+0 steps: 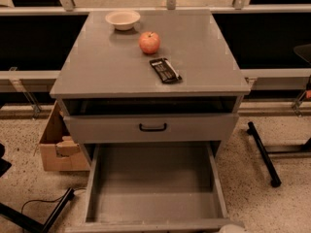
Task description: Close middle drawer
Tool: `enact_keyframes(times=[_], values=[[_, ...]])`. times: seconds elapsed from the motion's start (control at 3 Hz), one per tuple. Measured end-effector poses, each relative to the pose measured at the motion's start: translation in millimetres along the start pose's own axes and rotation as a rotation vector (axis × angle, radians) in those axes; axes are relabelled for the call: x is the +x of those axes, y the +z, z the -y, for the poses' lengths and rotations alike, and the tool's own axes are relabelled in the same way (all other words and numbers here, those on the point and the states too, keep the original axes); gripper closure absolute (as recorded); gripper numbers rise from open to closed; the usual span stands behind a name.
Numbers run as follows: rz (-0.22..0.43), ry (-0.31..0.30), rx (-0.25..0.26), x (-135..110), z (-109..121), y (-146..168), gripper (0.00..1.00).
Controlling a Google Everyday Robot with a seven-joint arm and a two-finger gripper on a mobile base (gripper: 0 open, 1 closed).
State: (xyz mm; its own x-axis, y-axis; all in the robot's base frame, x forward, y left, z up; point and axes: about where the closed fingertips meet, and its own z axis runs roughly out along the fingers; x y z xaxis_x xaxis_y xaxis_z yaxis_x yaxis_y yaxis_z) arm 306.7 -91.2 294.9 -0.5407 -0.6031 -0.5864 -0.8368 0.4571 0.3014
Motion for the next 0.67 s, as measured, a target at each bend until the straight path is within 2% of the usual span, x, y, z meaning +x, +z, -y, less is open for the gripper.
enact_keyframes(times=[0.33, 0.67], values=[[0.008, -0.007, 0.023, -9, 16, -11, 1.0], [0.031, -0.028, 0.086, -35, 61, -46, 1.0]])
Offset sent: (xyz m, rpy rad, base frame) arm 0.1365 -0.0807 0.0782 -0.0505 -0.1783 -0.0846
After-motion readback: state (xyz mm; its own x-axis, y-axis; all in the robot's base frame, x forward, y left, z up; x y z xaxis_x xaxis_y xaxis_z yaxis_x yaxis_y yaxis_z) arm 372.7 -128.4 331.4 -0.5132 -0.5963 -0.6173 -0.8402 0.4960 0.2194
